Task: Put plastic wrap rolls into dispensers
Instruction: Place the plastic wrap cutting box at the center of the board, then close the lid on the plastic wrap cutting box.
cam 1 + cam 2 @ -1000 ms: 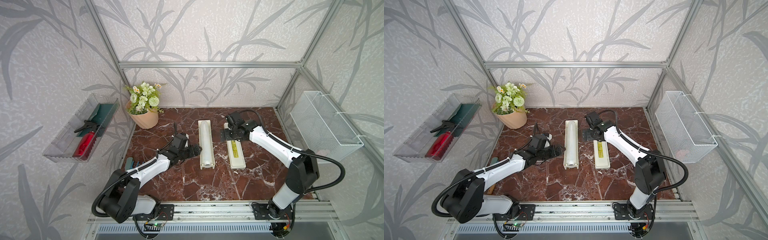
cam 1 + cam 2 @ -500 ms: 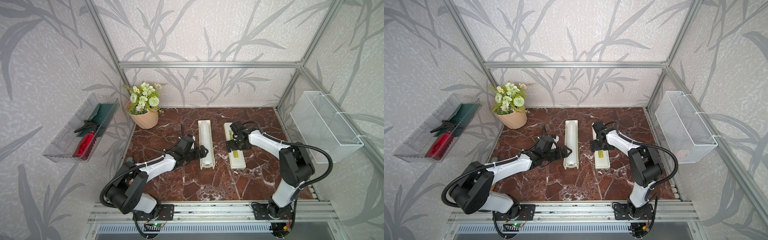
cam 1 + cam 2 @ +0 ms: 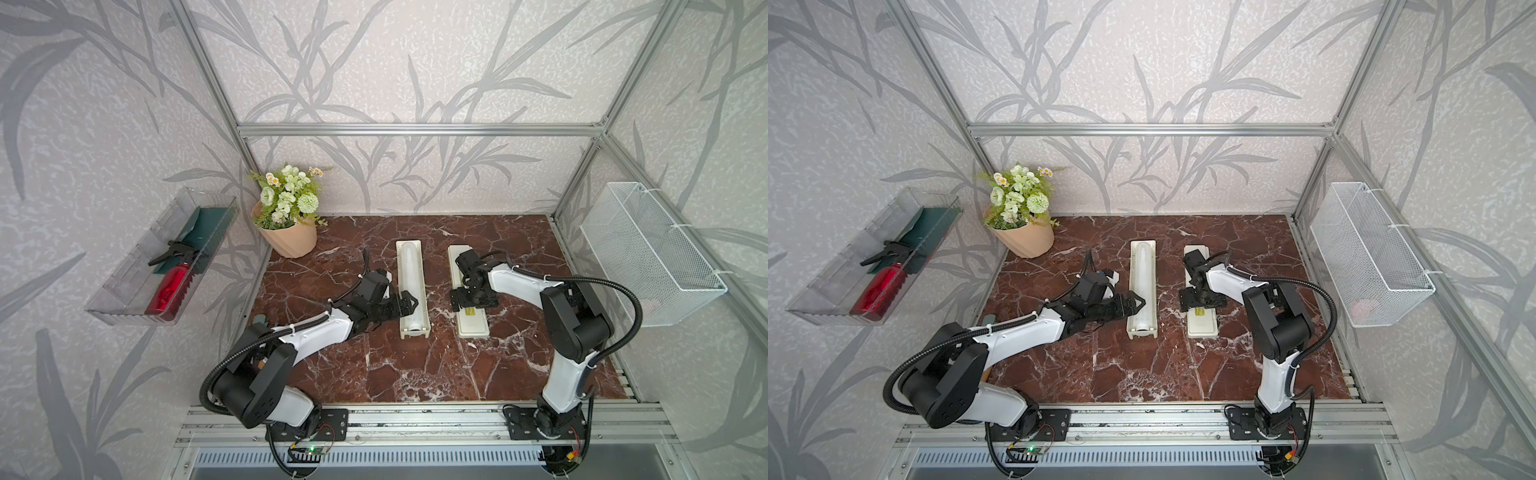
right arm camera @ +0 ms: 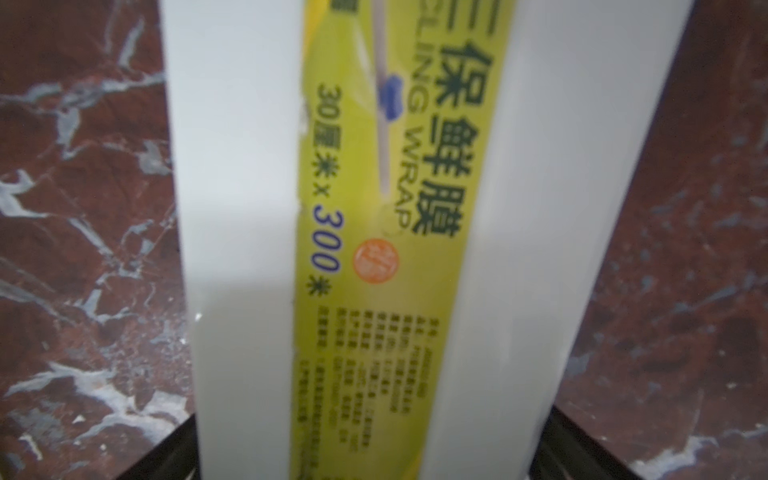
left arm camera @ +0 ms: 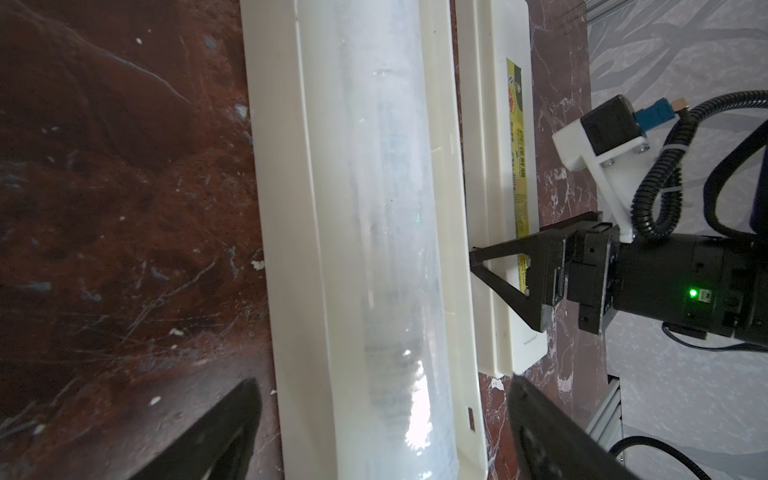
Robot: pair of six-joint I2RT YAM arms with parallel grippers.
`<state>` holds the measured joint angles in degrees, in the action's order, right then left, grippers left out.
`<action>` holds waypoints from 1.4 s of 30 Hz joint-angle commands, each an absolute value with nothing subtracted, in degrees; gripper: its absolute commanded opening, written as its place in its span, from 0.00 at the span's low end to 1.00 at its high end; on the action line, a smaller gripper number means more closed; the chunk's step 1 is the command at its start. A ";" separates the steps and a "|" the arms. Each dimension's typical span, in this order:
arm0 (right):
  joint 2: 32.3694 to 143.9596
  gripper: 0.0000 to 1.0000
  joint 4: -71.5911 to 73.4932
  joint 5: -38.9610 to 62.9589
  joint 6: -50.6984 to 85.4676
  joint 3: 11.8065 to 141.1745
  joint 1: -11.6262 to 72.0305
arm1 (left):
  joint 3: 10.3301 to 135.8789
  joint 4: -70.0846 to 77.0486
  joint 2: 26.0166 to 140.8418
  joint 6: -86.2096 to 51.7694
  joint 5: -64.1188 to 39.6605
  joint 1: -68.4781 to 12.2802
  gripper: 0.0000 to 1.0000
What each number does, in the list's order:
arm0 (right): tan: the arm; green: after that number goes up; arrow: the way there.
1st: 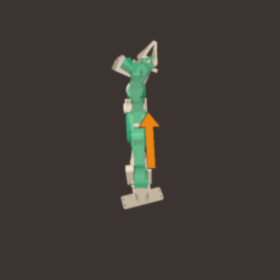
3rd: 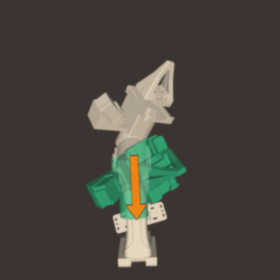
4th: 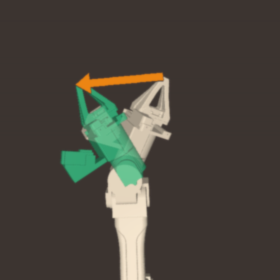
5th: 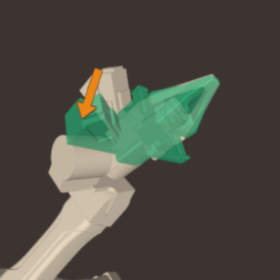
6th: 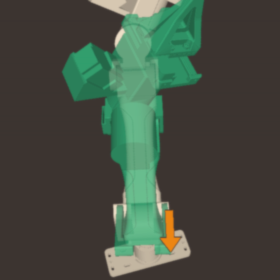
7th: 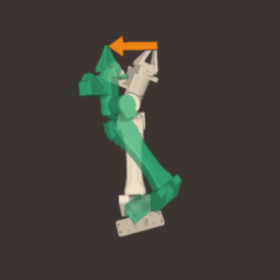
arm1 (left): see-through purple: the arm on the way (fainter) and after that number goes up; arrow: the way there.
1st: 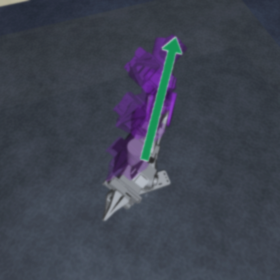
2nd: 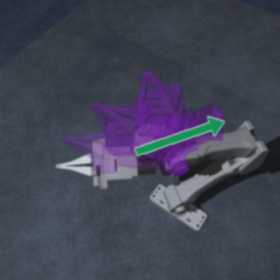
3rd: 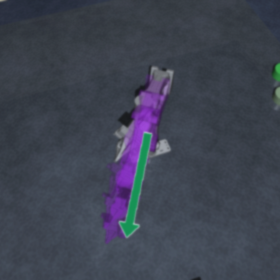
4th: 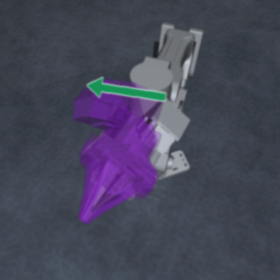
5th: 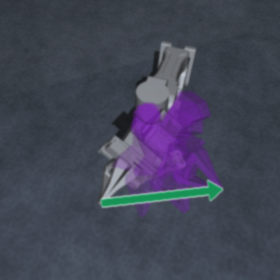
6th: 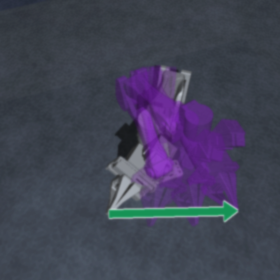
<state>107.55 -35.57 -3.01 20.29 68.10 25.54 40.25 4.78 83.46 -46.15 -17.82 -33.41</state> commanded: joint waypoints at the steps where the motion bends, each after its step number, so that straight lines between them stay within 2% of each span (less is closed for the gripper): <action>1: 109.90 0.99 -36.74 -4.39 22.40 68.07 25.40 | 41.67 5.41 83.66 -46.84 -17.14 -33.93 0.91; 3: 109.99 0.99 -37.32 -4.83 22.74 68.26 25.40 | 41.72 6.02 83.97 -47.24 -17.31 -34.25 0.91; 7: 108.73 0.85 -37.69 -5.18 22.90 68.29 25.42 | 41.72 8.67 85.29 -49.22 -18.00 -35.82 0.91; 9: 107.88 0.81 -38.17 -5.09 23.11 68.61 25.40 | 41.88 9.39 85.82 -50.10 -18.00 -36.69 0.91; 18: 102.76 0.81 -42.72 -3.40 23.02 72.23 25.39 | 42.45 11.38 86.63 -51.75 -17.96 -38.67 0.91; 24: 98.14 0.81 -47.00 -2.77 23.80 75.71 25.73 | 45.27 1.07 82.48 -46.25 -13.62 -38.20 0.92; 30: 93.50 0.81 -48.88 1.93 26.27 79.30 27.36 | 45.19 -5.83 75.46 -42.53 -10.96 -33.77 0.95; 35: 94.19 0.81 -49.18 2.94 29.20 83.77 31.93 | 44.59 -10.43 72.13 -40.84 -12.24 -28.76 0.95; 42: 99.84 0.81 -45.90 5.89 32.51 88.39 37.08 | 43.80 -12.94 70.54 -39.74 -12.96 -26.99 0.95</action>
<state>97.30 -47.53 4.16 30.39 86.91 35.99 43.79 -10.35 72.29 -40.99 -13.13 -27.31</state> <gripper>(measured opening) 0.863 0.953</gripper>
